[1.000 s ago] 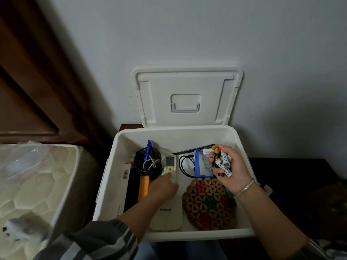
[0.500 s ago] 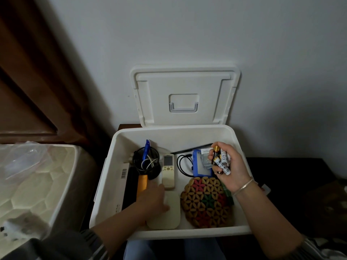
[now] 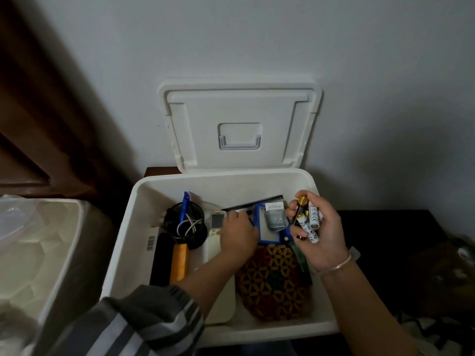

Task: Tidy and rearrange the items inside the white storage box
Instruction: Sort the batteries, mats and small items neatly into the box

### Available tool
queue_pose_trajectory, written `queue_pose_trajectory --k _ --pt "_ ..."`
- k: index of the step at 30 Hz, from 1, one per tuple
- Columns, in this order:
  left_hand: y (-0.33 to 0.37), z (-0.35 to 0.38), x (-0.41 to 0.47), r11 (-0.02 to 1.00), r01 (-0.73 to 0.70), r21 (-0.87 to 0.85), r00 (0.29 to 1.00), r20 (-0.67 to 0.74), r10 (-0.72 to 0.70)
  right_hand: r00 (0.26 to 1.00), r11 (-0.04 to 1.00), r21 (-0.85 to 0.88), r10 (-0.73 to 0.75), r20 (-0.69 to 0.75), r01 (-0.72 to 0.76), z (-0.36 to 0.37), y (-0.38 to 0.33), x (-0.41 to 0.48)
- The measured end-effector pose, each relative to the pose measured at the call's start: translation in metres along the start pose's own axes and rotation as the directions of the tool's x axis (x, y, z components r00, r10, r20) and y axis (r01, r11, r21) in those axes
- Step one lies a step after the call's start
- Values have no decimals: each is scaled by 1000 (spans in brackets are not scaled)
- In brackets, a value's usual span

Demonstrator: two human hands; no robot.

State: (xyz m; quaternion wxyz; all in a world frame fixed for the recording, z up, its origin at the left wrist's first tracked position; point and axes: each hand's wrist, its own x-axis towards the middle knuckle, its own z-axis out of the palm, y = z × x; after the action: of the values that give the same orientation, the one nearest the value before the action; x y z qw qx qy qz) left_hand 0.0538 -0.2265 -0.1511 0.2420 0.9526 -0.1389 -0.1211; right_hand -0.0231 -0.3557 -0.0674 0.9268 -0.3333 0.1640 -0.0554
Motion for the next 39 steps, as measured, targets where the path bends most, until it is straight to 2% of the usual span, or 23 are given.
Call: queue_pose_trajectory --k 2,4,6,10,12,15,18,20,25,30,33,36,39 --pt "5 13 10 994 51 93 998 -34 -48 1000 1000 25 -7 -17 7 -1 -1 0" --pt "7 22 15 986 21 167 998 -57 -12 1000 999 51 -13 -21 14 -2 -3 -1" --pt "10 27 19 989 -6 147 999 -41 12 1000 997 74 -28 -11 29 -2 -5 -1" --pt "18 33 23 995 49 82 999 6 -50 998 992 104 -68 10 67 -2 -8 -4" --pt "23 36 21 999 -1 35 996 -88 4 996 990 109 -88 11 86 -2 -10 -6" --pt "31 36 18 988 -156 8 963 -220 154 995 986 135 -102 4 101 -3 -13 -8" --pt "37 37 18 964 -266 -18 957 -129 261 991 980 146 -135 -13 136 -4 -17 -10" --pt "40 41 15 958 -285 14 956 -71 285 988 976 152 -151 -27 154 -3 -18 -11" --pt "41 53 9 966 -174 190 968 212 133 988 971 185 -148 -45 154 -1 -20 -13" --pt "57 54 7 990 -68 125 939 342 21 990 964 224 -131 -59 141 1 -20 -13" --pt "69 51 9 990 139 -24 886 450 -113 991 967 220 -118 -62 129 3 -20 -12" --pt "71 49 13 922 334 -199 842 502 -196 991 970 209 -112 -67 123 3 -19 -11" --pt "75 50 14 920 364 -144 841 475 -258 992 970 214 -100 -72 114 2 -19 -10"
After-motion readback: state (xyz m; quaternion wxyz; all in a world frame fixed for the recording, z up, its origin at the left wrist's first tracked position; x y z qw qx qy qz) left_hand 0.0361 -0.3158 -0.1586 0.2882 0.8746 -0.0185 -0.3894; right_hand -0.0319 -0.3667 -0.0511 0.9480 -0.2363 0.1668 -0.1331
